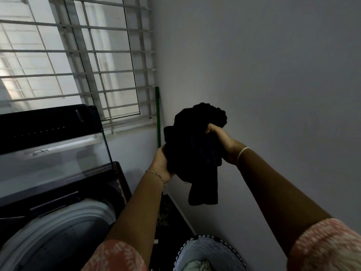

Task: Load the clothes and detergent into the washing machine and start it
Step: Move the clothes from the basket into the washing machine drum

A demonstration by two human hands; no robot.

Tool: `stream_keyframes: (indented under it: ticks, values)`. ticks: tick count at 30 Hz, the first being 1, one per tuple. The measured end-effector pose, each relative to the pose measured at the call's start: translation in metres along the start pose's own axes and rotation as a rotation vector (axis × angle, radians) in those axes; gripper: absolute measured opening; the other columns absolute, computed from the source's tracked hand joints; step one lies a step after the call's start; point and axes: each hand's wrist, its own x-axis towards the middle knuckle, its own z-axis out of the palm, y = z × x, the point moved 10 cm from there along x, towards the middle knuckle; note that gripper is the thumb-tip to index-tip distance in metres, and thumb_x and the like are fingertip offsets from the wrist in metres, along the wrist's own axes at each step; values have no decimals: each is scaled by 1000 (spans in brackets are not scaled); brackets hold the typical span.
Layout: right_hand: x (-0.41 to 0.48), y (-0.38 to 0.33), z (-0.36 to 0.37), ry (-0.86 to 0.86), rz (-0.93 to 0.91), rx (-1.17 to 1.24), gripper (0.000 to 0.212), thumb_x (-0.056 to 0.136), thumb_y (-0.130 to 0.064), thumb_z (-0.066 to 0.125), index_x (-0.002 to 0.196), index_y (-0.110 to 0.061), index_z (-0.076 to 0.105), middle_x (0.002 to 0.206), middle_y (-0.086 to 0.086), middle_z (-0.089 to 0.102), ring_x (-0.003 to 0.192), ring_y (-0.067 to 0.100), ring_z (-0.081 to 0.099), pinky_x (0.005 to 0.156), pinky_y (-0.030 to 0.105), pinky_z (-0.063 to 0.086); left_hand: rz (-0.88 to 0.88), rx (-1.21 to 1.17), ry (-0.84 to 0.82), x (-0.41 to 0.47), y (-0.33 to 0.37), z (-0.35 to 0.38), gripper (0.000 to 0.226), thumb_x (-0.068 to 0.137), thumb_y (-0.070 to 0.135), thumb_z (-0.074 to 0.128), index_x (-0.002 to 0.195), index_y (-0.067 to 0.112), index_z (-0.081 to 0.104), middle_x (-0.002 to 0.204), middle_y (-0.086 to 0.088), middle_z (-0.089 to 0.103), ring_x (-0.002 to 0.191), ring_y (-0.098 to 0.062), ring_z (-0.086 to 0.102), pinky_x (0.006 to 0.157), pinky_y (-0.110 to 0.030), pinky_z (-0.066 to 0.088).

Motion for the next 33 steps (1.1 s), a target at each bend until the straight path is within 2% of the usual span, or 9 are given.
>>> stream_keyframes:
  ticks: [4, 6, 8, 10, 14, 20, 26, 29, 33]
  values:
    - [6, 15, 5, -56, 50, -50, 20, 88, -32, 53, 87, -14, 62, 83, 6, 64, 75, 17, 63, 71, 31, 49, -111, 52, -61, -23, 10, 11, 60, 79, 65, 53, 109, 16, 71, 105, -11, 69, 97, -28, 62, 101, -42, 41]
    - [7, 21, 8, -46, 73, -84, 62, 79, -44, 64, 127, -6, 53, 117, 15, 64, 103, 26, 65, 91, 37, 52, -114, 125, -156, -37, 17, 25, 64, 79, 66, 54, 118, 16, 68, 110, -11, 68, 103, -27, 61, 105, -41, 40]
    - [6, 21, 14, -29, 93, -106, 99, 63, -54, 73, 142, -7, 35, 130, 17, 57, 110, 28, 63, 94, 38, 52, -103, 207, -180, -47, 24, 29, 64, 80, 63, 57, 123, 16, 65, 111, -11, 69, 103, -26, 64, 103, -39, 44]
    - [6, 16, 24, -36, 67, -141, 105, 58, -55, 77, 142, -8, 34, 129, 16, 57, 109, 27, 63, 89, 35, 55, -90, 230, -145, -58, 29, 22, 56, 81, 55, 61, 118, 14, 67, 103, -11, 71, 93, -24, 68, 91, -36, 51]
    - [0, 3, 53, -68, -17, -150, 74, 70, -40, 80, 128, -2, 53, 114, 13, 68, 99, 21, 69, 73, 23, 58, -29, 217, -16, -76, 39, 2, 34, 82, 44, 64, 94, 13, 67, 79, -7, 69, 70, -18, 66, 71, -28, 55]
    - [-20, 1, 113, -110, -43, 39, 51, 84, -15, 71, 128, 4, 54, 125, 14, 62, 109, 24, 62, 94, 27, 51, 110, 49, 225, -111, 46, -44, 45, 91, 46, 55, 72, 10, 74, 67, -10, 70, 63, -21, 69, 72, -33, 52]
    - [-38, 3, 209, -312, -36, -72, 90, 69, -49, 80, 140, -14, 38, 127, 9, 59, 104, 22, 64, 90, 35, 54, 246, -23, 419, -182, 67, -102, 38, 92, 43, 53, 84, 9, 68, 65, -11, 71, 58, -22, 70, 70, -34, 52]
    - [-51, 7, 259, -525, -20, -104, 93, 71, -49, 72, 146, -21, 24, 132, 6, 52, 102, 15, 61, 81, 26, 52, 309, -41, 480, -220, 81, -128, 36, 94, 41, 51, 86, 9, 67, 65, -10, 71, 57, -20, 70, 71, -33, 52]
    - [-69, 19, 320, -862, -42, -315, 111, 68, -37, 81, 152, -31, 8, 146, 0, 37, 121, 15, 50, 100, 32, 46, 379, -152, 575, -259, 98, -181, 35, 95, 42, 49, 103, 12, 66, 88, -11, 71, 88, -24, 64, 81, -37, 51]
